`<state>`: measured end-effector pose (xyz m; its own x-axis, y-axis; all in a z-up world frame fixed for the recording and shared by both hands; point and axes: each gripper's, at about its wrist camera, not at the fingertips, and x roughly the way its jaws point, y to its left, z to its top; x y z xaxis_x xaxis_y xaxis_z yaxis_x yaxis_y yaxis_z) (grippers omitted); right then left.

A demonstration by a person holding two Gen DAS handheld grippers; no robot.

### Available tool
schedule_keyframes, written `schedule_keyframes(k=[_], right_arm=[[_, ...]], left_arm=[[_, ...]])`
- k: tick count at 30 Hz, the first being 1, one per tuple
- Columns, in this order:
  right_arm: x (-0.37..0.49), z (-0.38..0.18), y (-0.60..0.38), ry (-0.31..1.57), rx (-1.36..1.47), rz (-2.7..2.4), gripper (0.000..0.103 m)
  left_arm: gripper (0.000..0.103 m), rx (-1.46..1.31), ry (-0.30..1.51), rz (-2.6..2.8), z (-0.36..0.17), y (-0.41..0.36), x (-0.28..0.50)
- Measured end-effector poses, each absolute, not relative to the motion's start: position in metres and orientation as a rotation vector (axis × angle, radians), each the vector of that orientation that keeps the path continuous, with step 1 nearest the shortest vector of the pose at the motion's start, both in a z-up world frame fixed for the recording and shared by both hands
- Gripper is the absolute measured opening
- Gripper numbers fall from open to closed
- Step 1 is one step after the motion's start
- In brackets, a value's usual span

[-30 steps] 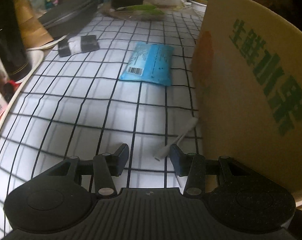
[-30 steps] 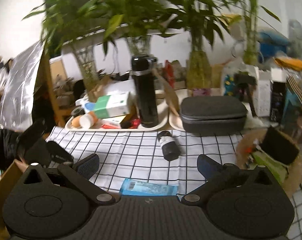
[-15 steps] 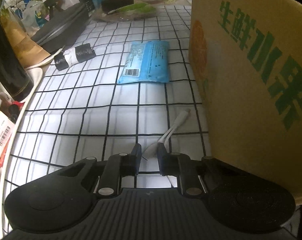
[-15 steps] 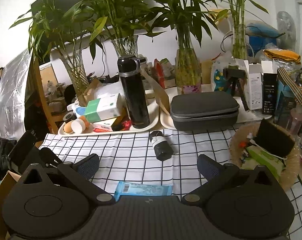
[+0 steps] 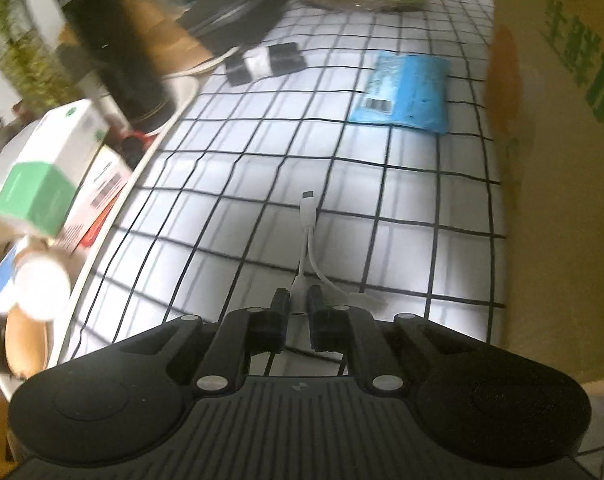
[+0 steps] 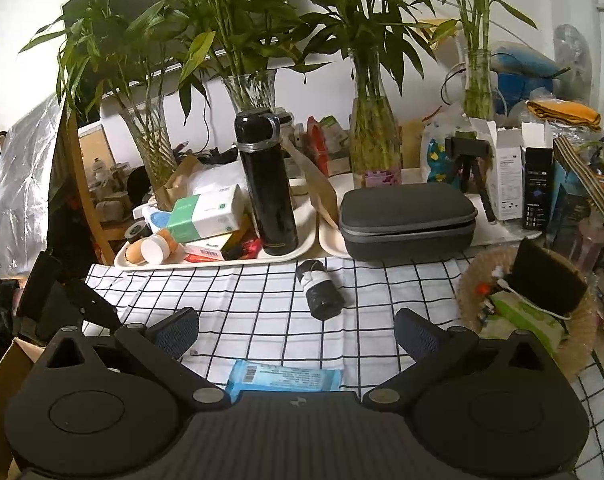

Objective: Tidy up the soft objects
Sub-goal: 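Carry the white cable to the cardboard box with the left gripper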

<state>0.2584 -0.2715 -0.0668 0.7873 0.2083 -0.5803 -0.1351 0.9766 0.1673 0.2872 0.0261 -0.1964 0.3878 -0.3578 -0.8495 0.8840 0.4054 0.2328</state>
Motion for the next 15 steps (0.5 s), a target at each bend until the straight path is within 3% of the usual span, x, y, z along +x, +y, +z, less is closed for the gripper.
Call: schedule_keyframes(k=[15], right_arm=[[0.255,-0.063,-0.276,0.619,0.133,0.183,0.103]], left_arm=[[0.010,0.710,0.917,-0.896,-0.194,0.021,0.300]])
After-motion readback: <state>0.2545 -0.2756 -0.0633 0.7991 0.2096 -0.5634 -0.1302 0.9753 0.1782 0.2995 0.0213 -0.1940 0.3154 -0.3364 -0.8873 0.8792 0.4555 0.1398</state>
